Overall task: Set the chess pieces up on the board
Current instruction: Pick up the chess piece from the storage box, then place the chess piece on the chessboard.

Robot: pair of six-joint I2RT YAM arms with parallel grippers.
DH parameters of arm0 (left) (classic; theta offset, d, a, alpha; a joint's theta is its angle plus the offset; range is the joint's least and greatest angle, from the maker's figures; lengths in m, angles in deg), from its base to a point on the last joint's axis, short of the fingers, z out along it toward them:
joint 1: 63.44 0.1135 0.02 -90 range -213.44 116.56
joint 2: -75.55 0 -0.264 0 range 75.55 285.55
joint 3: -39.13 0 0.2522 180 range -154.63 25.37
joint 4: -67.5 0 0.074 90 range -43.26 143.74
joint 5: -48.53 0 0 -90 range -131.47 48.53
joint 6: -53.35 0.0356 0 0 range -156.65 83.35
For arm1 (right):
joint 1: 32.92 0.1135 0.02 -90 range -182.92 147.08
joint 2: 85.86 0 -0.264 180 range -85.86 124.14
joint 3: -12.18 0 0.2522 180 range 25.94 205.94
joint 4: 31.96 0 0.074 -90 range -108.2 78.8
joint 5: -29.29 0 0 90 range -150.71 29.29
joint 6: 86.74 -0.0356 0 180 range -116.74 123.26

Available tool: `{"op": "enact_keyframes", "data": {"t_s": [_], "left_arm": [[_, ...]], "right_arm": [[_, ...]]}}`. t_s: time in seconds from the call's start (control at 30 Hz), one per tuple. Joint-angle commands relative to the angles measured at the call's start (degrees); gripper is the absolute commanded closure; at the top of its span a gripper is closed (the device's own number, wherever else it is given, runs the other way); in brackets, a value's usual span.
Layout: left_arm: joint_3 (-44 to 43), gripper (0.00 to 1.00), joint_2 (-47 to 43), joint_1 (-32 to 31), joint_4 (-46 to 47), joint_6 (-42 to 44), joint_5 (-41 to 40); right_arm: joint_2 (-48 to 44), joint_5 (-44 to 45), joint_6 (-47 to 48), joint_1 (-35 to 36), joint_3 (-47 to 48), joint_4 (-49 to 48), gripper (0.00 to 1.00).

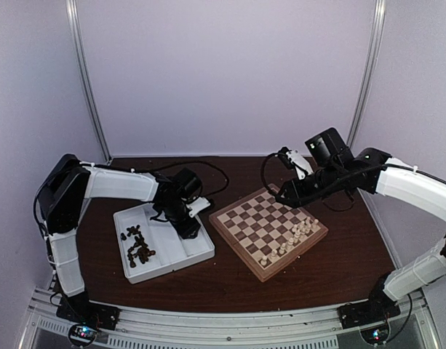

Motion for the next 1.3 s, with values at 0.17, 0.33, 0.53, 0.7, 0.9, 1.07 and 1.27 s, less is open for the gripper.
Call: {"op": "enact_keyframes", "data": {"t_s": [0.17, 0.33, 0.53, 0.7, 0.9, 1.07, 1.27], "left_arm": [[-2.0, 0.69, 1.7, 0.3, -1.2, 0.4, -2.6], [-1.8, 0.77, -1.9, 0.3, -1.8, -0.6, -2.6], [-2.3, 0.78, -5.4, 0.3, -4.8, -2.1, -2.5], [0.0, 0.80, -8.9, 0.4, -3.2, -2.8, 0.3], [1.9, 0.83, -12.1, 1.2, -0.7, -7.4, 3.4], [2.0, 0.80, -16.2, 2.9, 2.4, -14.5, 13.7], [1.0, 0.77, -18.1, 6.1, 5.0, -27.7, 24.6]], "right_arm": [[-1.1, -0.5, -0.6, -0.3, 0.3, -0.1, 0.65], [-0.9, -1.0, -0.8, -0.3, 0.2, -0.6, 0.65], [0.1, -3.3, -1.3, -0.3, 0.0, -2.7, 0.65], [2.5, -7.9, -3.4, -0.1, -0.1, -7.7, 0.65], [7.4, -11.9, -7.2, 1.6, 0.6, -16.7, 0.67], [10.6, -12.2, -6.6, 5.4, 1.4, -21.5, 0.67], [10.9, -10.6, 0.7, 9.3, -0.8, -29.7, 0.63]]}}
